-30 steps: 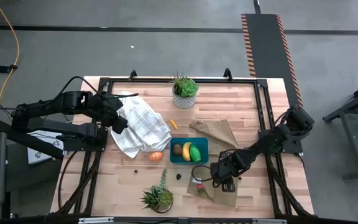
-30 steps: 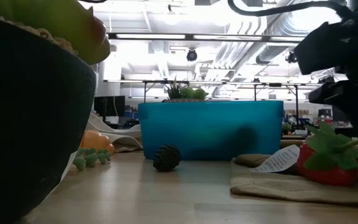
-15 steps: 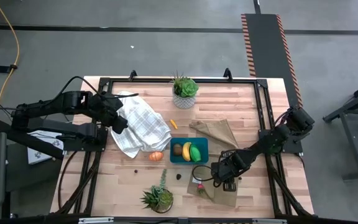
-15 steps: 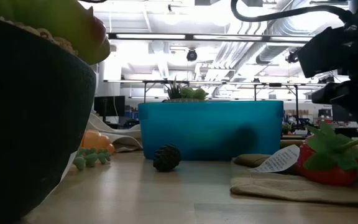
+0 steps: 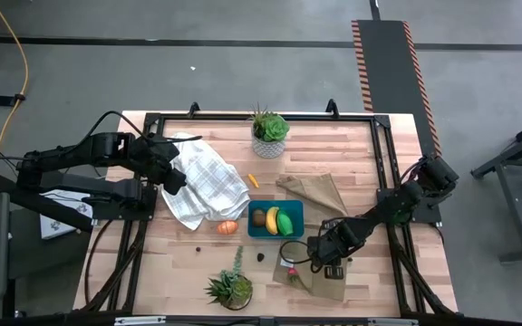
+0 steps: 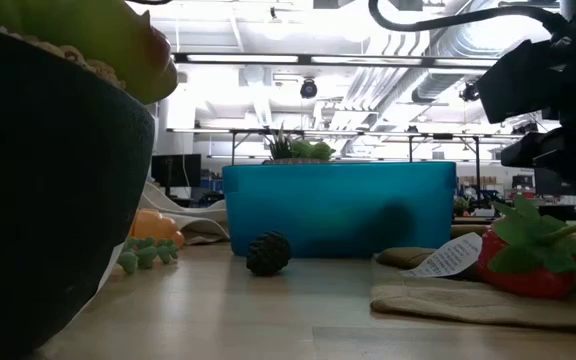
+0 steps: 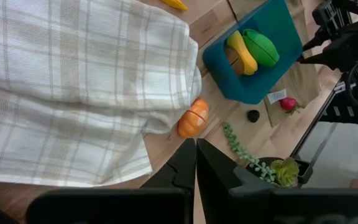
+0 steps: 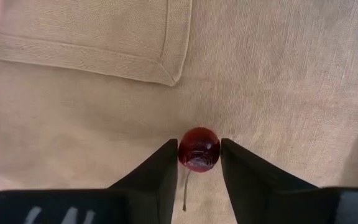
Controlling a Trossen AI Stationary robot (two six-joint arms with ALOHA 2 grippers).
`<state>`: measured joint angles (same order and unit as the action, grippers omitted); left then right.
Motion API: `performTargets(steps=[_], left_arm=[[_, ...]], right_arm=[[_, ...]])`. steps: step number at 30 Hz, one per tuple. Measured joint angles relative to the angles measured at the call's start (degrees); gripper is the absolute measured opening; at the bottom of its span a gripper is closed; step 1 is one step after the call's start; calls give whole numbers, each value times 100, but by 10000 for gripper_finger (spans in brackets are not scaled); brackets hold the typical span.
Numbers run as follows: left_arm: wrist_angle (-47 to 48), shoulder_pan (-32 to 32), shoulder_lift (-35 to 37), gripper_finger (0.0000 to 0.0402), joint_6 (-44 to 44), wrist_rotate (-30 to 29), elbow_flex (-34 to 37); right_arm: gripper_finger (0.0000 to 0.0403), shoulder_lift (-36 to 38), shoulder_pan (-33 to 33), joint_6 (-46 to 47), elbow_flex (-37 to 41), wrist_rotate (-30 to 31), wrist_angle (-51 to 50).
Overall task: Pick and placing Produce into tupperware
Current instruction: Put the red cherry into the blue bin
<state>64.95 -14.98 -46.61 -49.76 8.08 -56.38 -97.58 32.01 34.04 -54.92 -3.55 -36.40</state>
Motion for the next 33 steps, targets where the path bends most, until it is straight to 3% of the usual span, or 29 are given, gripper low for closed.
performTargets(steps=[14,33], left_arm=[[127,0,-1,3,0,0,0],[125,0,-2,3,299,0,0]], right_arm=[[74,0,0,87,-174,-42,26],[73,4,-707,-716,-2310,801,-517]])
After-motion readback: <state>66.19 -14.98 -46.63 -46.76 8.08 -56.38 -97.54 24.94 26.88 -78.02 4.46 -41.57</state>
